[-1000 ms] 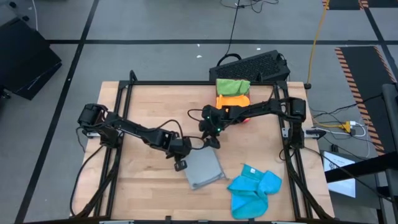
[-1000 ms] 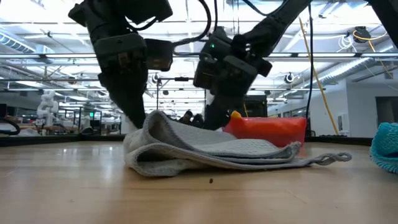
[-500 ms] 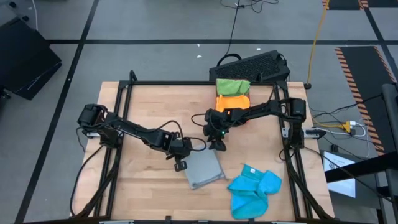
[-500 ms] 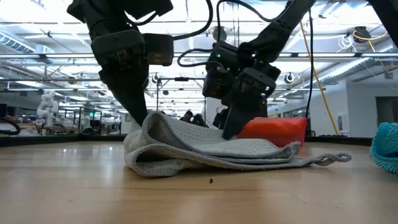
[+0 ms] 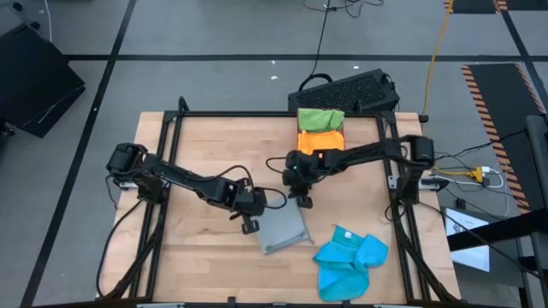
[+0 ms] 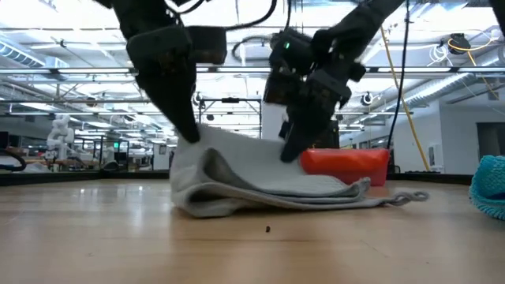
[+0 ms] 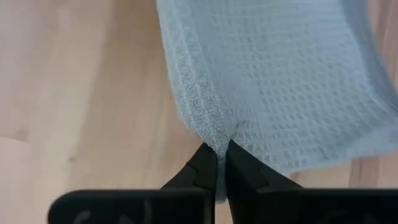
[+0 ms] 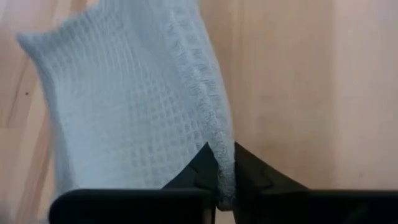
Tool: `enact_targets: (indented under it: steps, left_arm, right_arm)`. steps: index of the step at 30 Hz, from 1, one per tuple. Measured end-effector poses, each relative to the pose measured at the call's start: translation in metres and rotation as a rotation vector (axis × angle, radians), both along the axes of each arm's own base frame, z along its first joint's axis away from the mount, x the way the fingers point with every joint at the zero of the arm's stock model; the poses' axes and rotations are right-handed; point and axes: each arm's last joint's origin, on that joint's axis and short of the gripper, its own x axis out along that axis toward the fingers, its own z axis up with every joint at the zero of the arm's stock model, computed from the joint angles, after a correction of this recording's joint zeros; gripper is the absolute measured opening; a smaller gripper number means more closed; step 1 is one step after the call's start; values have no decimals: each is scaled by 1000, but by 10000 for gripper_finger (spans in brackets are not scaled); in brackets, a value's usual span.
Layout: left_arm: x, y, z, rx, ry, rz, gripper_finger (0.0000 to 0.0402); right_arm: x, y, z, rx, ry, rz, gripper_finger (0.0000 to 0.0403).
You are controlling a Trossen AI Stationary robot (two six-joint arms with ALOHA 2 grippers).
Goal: Fold microfiber towels
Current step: Fold the gray microfiber cloth
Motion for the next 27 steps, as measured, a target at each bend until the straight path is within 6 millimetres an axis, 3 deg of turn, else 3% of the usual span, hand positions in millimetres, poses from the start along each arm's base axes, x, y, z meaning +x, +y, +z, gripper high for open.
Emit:
enact_targets:
  steps: [5,10,18,22,27]
  left_arm:
    - [5,-7,20,77,-22,6,7]
    - [4,-28,30,127,-76,-16,17]
    - [-7,-56,30,102,-90,-21,6]
    - [-11,-56,28,164,-53,-38,17]
    - [-13,-33,26,315,38,-32,11]
  right_arm:
    - [-9,5,25,-90,-22,-29,13]
    - [-13,22,40,-195,-47,-47,7]
    - [-17,63,40,-314,-21,-17,9]
    - [-15,73,44,-353,-68,-4,9]
    - [-15,63,44,-412,-59,-43,9]
